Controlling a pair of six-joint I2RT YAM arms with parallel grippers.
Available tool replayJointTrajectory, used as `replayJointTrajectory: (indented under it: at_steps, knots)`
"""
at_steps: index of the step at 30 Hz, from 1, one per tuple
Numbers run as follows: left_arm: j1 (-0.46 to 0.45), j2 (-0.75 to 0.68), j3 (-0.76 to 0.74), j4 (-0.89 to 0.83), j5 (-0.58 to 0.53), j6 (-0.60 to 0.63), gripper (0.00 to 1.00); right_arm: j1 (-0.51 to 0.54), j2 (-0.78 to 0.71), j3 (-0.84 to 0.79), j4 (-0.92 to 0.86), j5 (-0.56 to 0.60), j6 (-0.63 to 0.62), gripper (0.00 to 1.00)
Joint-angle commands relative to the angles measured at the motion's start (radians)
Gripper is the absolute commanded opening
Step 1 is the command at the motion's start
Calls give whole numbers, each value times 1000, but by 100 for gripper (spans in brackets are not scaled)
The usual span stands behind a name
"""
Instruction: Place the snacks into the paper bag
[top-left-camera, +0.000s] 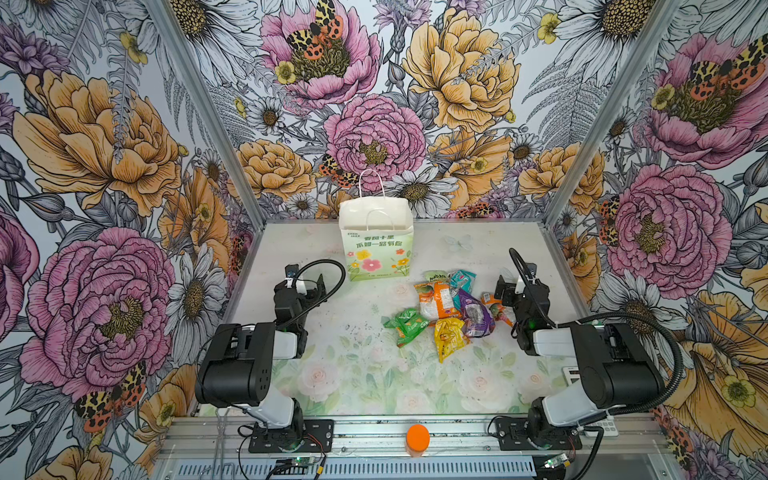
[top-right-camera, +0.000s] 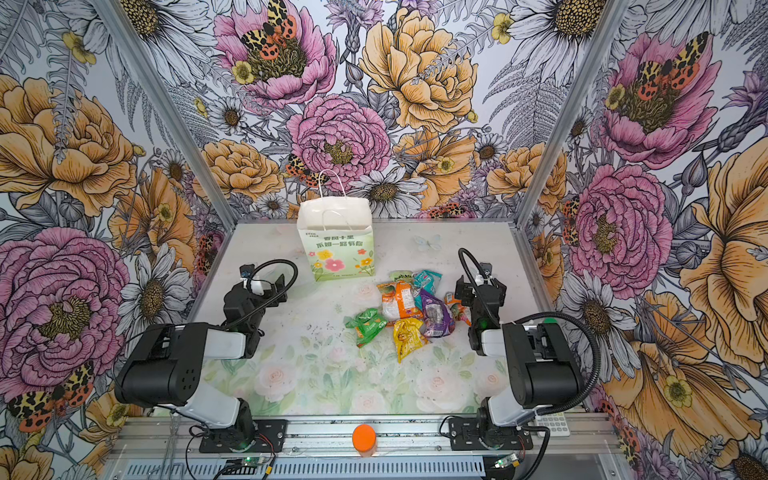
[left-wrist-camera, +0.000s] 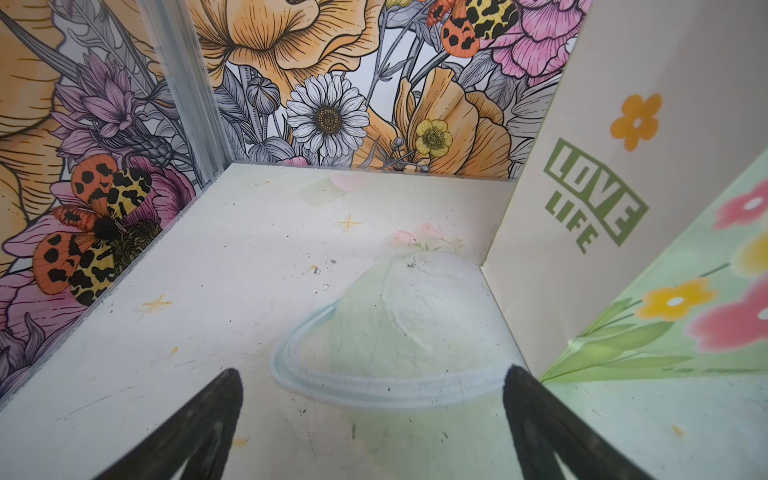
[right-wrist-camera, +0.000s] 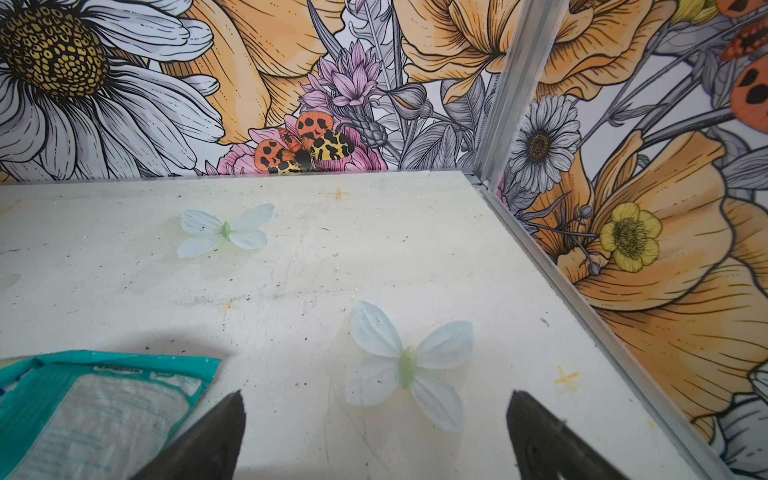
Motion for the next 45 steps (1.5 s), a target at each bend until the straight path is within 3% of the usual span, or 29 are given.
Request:
replayJointTrajectory:
  at_steps: [1,13,36,40,45]
  knots:
    - [6,-6,17,4,19,4,99,-6,3,6,28,8,9,100]
    - [-17,-7,18,0,-63,6,99,-8,3,7,23,4,12,100]
    - [-18,-8,14,7,-54,11,99,-7,-5,2,30,-7,7,100]
    - [-21,-25,7,9,-65,14,99,-7,-52,32,-65,-20,2,100]
    - [-19,-122,-11,-41,-92,-1,99,-7,-150,125,-320,-53,-5,100]
